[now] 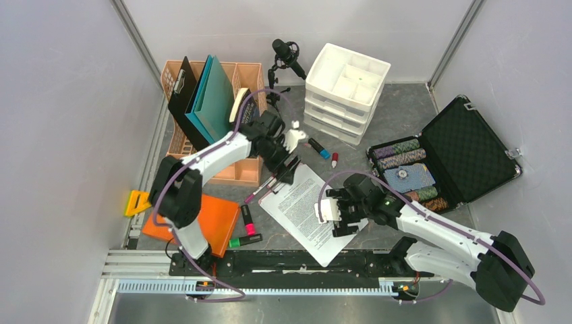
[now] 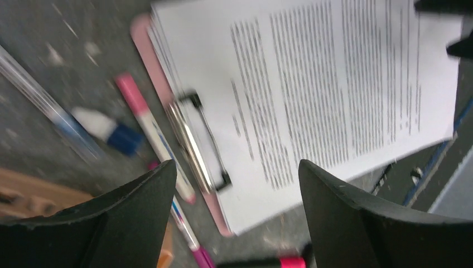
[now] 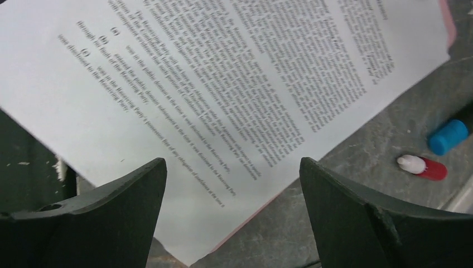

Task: Organize the desk
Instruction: Pick up the folder from the center of the board.

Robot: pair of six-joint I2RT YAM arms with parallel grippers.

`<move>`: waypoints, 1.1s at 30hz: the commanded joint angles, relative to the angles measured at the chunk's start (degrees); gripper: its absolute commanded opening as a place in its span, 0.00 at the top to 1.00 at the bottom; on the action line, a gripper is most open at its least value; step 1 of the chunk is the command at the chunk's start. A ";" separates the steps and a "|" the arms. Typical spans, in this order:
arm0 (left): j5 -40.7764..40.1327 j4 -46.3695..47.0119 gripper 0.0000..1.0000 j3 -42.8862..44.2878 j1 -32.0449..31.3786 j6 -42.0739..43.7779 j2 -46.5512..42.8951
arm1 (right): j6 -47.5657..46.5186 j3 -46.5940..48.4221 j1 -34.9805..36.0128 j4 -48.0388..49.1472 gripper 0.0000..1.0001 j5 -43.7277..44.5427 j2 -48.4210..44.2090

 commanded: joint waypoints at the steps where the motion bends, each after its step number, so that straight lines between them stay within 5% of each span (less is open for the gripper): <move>1: 4.39 7.37 0.14 10.83 0.01 -2.50 8.38 | -4.75 0.62 -0.26 -7.73 0.05 -5.57 -0.60; 11: 4.75 8.25 0.14 23.72 0.01 -8.23 23.47 | -8.32 -2.39 0.83 -11.71 0.06 -0.44 -2.77; 22: 3.57 7.99 0.13 23.55 0.01 -9.65 25.52 | -10.27 -4.80 2.38 -13.24 0.06 1.75 -4.38; 33: 5.68 6.17 0.13 24.61 0.10 -9.53 27.97 | -7.63 -8.61 2.93 -4.74 0.08 3.63 -2.27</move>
